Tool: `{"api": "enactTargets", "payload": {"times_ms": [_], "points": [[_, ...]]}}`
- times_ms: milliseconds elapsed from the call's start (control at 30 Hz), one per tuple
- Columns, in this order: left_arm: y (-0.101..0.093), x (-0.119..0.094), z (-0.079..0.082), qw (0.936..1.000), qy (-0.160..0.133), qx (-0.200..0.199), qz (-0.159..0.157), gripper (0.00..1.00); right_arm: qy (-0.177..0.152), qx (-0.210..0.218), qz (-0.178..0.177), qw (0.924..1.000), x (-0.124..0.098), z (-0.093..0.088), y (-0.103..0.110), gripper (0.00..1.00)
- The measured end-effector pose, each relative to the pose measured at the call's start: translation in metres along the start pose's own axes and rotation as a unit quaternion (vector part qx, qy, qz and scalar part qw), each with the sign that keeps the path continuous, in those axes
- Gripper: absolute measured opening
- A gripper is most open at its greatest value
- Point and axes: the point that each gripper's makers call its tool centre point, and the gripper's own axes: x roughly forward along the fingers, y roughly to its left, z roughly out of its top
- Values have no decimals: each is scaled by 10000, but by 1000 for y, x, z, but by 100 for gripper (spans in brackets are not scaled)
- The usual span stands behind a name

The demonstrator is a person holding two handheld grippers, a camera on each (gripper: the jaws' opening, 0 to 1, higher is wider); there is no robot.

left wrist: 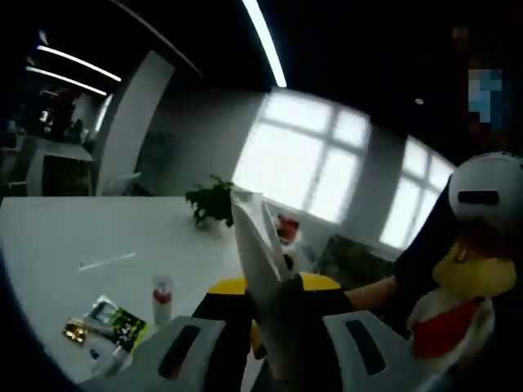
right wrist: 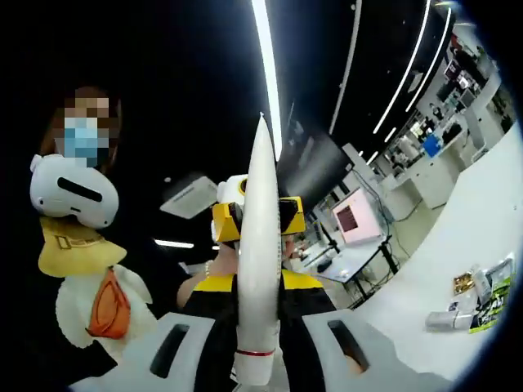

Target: Arrange the skincare products in the storage area until every visible bottle or jar stands upright without overlapping.

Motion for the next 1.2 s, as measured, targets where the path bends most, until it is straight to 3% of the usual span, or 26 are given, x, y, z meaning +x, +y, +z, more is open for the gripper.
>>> {"api": "enactTargets", "payload": {"times_ms": [67, 100, 167, 267, 367, 433, 600, 700, 767, 833, 867, 900, 967, 1133, 1200], "points": [[1, 0, 2, 9999, -40, 67, 84, 19, -45, -381, -182, 9991, 0, 4, -5, 20], [4, 0, 4, 9992, -75, 341, 176, 18, -28, -465, -269, 9986, 0, 4, -7, 21], [4, 1, 3, 9985, -15, 491, 256, 17, 65, -688, -570, 9960, -4, 5, -16, 22], [4, 2, -2, 9969, 186, 723, 236, 16, 223, -756, -584, 9952, -8, 4, -14, 23], [7, 3, -9, 9927, 387, 1091, 335, 16, 495, -1133, -946, 9878, -23, 7, -19, 38], [10, 3, -15, 9922, 474, 1092, 375, 16, 610, -1296, -1145, 9830, -35, 16, -20, 45], [14, 6, -32, 9907, 583, 1189, 324, 16, 320, -1717, -1316, 9758, -49, 62, -3, 44], [16, 10, -44, 9869, 740, 1412, 255, 16, 1030, -2381, -1501, 9540, -43, 65, 1, 45], [16, 13, -50, 9854, 799, 1482, 252, 16, 1426, -2581, -1553, 9428, -41, 60, 0, 44], [16, 17, -57, 9825, 902, 1615, 205, 16, 2356, -2967, -1611, 9113, -40, 41, -8, 43], [16, 18, -59, 9812, 922, 1685, 173, 16, 2606, -3008, -1579, 9037, -39, 34, -9, 42], [17, 20, -61, 9803, 932, 1738, 140, 16, 2812, -2954, -1479, 9010, -37, 26, -9, 40], [17, 22, -65, 9786, 951, 1823, 84, 17, 2945, -2832, -1336, 9029, -35, 21, -7, 33], [19, 27, -76, 9772, 988, 1880, -25, 17, 3011, -2776, -1298, 9030, -36, 27, -11, 16], [18, 29, -80, 9779, 991, 1837, -78, 17, 3217, -2748, -1274, 8971, -41, 25, -15, 13]]}}
